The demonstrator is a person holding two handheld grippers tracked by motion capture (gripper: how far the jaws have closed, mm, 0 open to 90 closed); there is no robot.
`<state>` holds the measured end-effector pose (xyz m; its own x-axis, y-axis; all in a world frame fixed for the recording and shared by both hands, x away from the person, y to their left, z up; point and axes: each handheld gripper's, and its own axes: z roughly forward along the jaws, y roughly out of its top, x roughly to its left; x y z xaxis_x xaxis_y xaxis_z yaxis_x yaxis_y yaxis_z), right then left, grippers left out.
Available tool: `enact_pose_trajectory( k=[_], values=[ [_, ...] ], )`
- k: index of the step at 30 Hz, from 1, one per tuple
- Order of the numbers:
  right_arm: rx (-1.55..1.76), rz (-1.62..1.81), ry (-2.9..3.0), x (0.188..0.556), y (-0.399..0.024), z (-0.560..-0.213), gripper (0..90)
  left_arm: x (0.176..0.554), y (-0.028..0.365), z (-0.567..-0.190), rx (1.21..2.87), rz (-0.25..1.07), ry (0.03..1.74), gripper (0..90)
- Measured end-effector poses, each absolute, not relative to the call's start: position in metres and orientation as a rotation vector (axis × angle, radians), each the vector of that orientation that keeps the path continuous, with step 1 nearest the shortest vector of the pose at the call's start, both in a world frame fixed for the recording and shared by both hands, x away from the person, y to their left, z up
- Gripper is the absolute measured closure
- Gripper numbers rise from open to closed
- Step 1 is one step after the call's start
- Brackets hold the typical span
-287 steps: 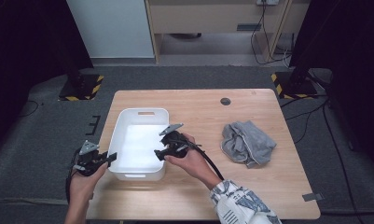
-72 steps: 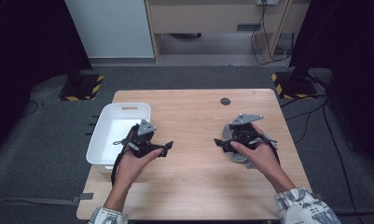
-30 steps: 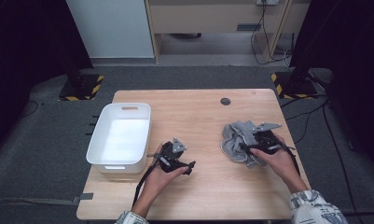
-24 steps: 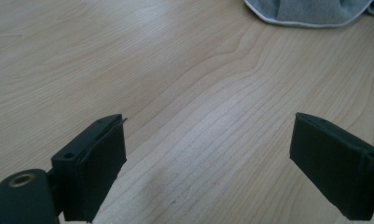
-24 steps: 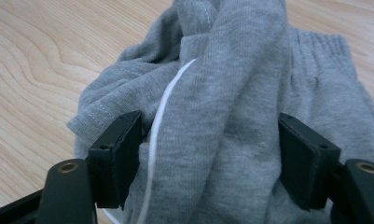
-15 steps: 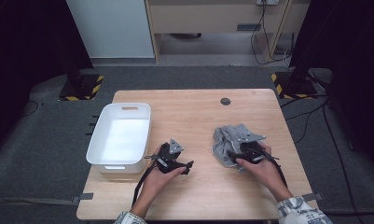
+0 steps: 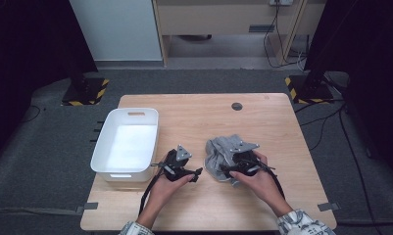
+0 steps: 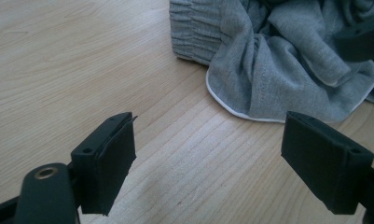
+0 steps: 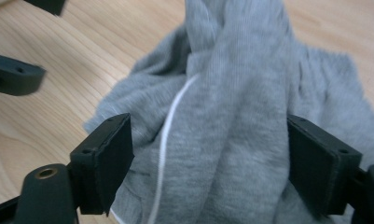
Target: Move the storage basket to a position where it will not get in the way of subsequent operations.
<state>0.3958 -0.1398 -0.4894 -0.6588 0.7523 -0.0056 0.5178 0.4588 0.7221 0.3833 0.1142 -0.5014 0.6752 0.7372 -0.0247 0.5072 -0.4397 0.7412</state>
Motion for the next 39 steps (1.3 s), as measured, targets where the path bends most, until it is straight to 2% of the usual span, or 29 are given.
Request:
enact_pose_trajectory(
  k=[5, 9, 13, 16, 19, 27, 33, 39],
  values=[
    [1.020, 1.072, 2.386, 0.398, -0.141, -0.467, 19.9, 0.383, 0.115, -0.502, 2.137, 0.397, 0.956, 16.9],
    [1.001, 1.089, 2.368, 0.406, -0.137, -0.450, 27.6, 0.381, 0.115, -0.502, 2.143, 0.403, 0.951, 17.3],
    [1.007, 1.072, 2.348, 0.420, -0.132, -0.441, 41.4, 0.380, 0.113, -0.503, 2.148, 0.403, 0.944, 17.6],
    [1.030, 1.035, 2.346, 0.431, -0.126, -0.441, 49.6, 0.380, 0.113, -0.502, 2.144, 0.402, 0.940, 17.7],
    [1.042, 1.005, 2.358, 0.440, -0.119, -0.445, 53.4, 0.379, 0.113, -0.502, 2.140, 0.399, 0.940, 17.7],
    [1.073, 0.925, 2.381, 0.448, -0.115, -0.460, 53.3, 0.378, 0.110, -0.502, 2.143, 0.394, 0.929, 17.8],
    [1.083, 0.951, 2.396, 0.448, -0.121, -0.461, 76.4, 0.377, 0.108, -0.503, 2.152, 0.397, 0.923, 17.7],
    [1.092, 1.027, 2.370, 0.445, -0.134, -0.451, 80.8, 0.378, 0.109, -0.502, 2.146, 0.402, 0.933, 17.5]
  ],
)
